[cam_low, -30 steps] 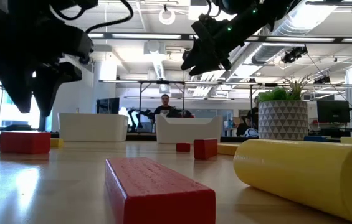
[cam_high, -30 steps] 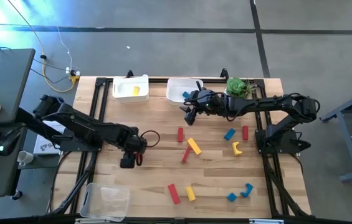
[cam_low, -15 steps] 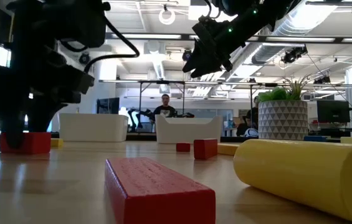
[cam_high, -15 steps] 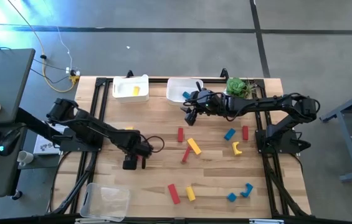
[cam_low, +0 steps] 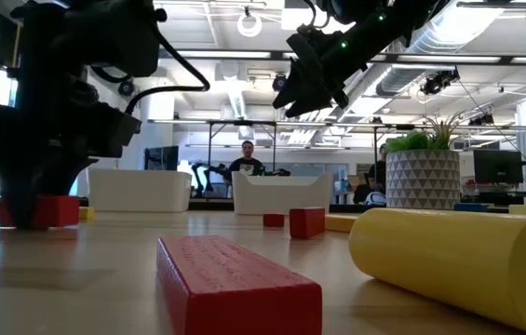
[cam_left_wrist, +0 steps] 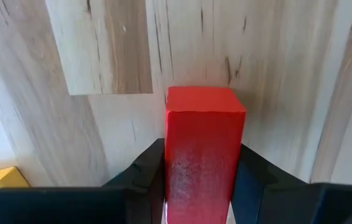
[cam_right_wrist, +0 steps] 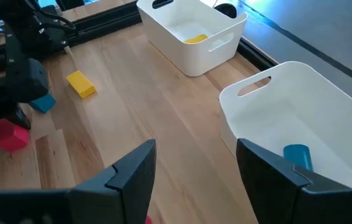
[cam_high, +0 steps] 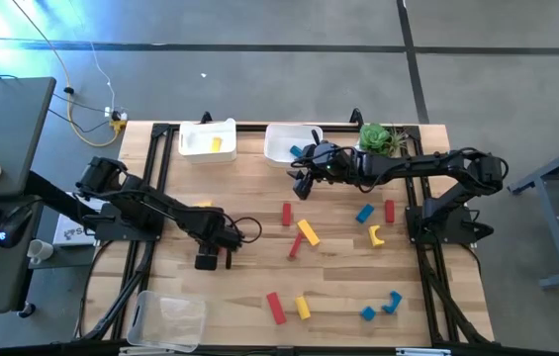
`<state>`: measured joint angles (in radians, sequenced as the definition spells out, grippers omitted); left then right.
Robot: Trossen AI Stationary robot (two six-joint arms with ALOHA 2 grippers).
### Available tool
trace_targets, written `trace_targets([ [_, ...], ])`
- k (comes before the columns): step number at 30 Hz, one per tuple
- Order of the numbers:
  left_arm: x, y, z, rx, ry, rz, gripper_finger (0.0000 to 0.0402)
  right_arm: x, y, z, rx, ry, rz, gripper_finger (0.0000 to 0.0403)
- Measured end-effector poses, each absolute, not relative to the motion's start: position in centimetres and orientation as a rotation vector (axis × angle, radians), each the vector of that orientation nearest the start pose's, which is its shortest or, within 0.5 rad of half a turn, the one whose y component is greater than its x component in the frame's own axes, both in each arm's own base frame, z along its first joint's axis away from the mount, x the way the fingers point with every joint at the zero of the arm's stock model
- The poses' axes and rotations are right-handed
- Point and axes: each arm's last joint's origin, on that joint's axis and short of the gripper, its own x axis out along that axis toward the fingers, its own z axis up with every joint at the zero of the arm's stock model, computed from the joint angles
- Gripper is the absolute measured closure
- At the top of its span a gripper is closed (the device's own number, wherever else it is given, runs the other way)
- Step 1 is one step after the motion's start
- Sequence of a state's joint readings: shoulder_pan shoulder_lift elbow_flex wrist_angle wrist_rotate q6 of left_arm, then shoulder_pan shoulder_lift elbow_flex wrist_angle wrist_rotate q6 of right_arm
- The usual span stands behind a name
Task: Sort & place blocks by color
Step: Put the red block into the transparent bin
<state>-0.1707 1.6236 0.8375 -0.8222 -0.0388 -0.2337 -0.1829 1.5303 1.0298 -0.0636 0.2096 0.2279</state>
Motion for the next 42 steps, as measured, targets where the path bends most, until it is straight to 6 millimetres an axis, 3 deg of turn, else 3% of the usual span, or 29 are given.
trace_targets([
  [19, 22.9, -4.3, 18.8, -0.099, 1.447, 0.116, 0.0300, 32.8, -6.6, 25.1, 0.269, 0.516, -0.428, 0.0192],
  [27, 22.3, -6.1, 21.4, -0.099, 1.440, 0.097, 0.0300, 32.8, -6.4, 25.0, 0.303, 0.531, -0.388, 0.0192],
  [42, 19.8, -10.7, 22.3, -0.188, 1.534, 0.107, 0.0300, 32.7, -6.4, 24.8, 0.320, 0.544, -0.395, 0.0192],
])
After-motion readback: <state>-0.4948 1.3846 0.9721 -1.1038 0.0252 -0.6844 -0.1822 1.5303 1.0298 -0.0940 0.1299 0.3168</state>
